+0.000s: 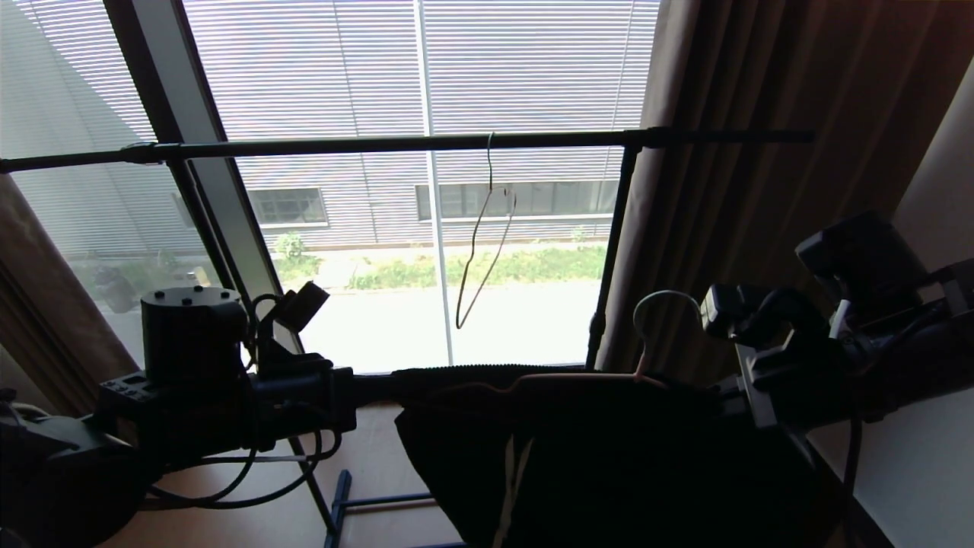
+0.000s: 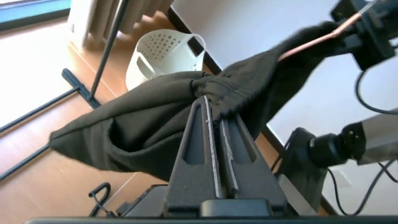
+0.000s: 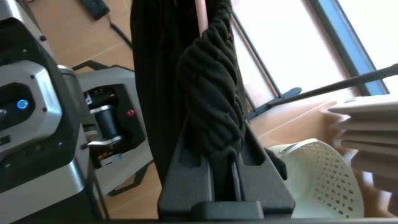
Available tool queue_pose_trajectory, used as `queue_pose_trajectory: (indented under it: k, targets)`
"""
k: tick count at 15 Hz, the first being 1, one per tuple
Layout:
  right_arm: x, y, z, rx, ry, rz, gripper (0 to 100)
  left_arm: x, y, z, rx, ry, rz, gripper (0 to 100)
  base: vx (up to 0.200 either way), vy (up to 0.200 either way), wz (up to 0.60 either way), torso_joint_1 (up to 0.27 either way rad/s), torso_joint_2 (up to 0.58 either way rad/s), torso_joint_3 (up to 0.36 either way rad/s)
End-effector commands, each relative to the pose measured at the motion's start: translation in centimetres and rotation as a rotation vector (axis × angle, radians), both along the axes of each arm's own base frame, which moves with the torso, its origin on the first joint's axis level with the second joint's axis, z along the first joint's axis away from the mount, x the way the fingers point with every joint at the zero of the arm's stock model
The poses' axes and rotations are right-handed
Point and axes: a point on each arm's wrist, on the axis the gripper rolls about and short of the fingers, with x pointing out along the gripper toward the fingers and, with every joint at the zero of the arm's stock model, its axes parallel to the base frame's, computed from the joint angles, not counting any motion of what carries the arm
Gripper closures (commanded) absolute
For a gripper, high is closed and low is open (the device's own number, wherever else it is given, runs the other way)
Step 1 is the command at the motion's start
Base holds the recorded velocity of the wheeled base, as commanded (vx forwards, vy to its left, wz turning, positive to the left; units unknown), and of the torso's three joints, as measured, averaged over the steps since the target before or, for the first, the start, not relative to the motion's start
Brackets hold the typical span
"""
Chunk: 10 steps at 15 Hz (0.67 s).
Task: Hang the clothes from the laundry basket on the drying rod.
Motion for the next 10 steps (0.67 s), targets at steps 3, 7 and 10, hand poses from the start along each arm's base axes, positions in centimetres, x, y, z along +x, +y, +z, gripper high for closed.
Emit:
queue_pose_trajectory:
  k: [3, 7, 10]
  targets:
    - [1.0, 0.5, -1.1, -0.001, -0.006, 0.001, 100, -0.1, -3.5, 6.3, 0.04, -0.075, -0.115, 100, 0.0, 0.0, 0.0, 0.0, 0.0, 0.0]
    - [0.9, 0.1, -3.1, -0.025, -0.091, -0.039, 100, 0.6, -5.9, 6.6, 0.142, -0.037, -0.122, 100, 0.0, 0.0, 0.0, 0.0, 0.0, 0.0]
    - [0.6, -0.3, -4.1, -0.021, -0.125, -0.055, 100, 0.4, -6.7, 7.2, 0.168, -0.019, -0.151, 100, 0.0, 0.0, 0.0, 0.0, 0.0, 0.0]
